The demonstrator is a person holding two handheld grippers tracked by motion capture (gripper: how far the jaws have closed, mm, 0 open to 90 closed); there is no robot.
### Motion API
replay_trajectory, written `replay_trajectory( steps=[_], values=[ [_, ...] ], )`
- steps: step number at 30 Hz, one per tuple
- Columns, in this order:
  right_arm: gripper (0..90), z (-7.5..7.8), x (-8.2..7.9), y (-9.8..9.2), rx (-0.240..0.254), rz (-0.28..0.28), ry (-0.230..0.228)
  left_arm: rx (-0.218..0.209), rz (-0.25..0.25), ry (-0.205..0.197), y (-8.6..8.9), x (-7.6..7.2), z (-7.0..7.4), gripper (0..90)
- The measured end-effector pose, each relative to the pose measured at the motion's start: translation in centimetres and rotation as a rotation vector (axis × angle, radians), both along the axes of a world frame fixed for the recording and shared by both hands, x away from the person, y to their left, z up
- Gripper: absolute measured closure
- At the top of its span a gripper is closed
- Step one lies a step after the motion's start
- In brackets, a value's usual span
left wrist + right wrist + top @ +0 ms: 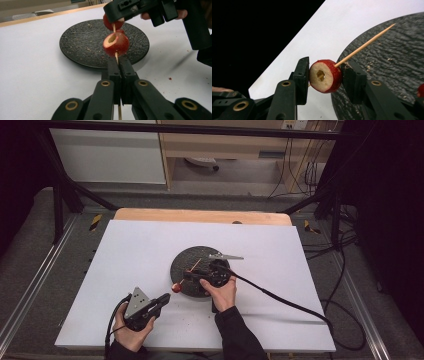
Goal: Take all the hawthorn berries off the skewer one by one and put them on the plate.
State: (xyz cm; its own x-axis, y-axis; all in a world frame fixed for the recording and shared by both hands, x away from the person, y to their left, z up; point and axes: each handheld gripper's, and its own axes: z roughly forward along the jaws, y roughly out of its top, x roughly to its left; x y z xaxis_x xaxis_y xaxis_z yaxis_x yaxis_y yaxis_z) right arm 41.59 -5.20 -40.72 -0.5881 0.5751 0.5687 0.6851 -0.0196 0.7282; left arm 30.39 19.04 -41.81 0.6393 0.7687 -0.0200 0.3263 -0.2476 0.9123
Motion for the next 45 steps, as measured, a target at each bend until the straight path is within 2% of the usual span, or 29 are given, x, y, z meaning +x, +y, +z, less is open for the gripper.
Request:
replay_trajectory(
  steps=[20, 34, 45],
  values=[
    [60.7, 1.6, 1.8, -1.4, -0.016, -0.053, -0.020, -0.012, 0.001, -0.014, 0.3, -0.2, 0.5, 88.5],
    [60.8, 2.6, 3.5, -2.9, -0.045, -0.126, -0.052, -0.010, 0.002, -0.010, 0.5, -0.2, 0.6, 88.5],
    [60.8, 2.4, 4.6, -4.3, -0.076, -0.169, -0.058, -0.008, 0.010, -0.001, 0.8, -0.1, 0.5, 88.5]
  ],
)
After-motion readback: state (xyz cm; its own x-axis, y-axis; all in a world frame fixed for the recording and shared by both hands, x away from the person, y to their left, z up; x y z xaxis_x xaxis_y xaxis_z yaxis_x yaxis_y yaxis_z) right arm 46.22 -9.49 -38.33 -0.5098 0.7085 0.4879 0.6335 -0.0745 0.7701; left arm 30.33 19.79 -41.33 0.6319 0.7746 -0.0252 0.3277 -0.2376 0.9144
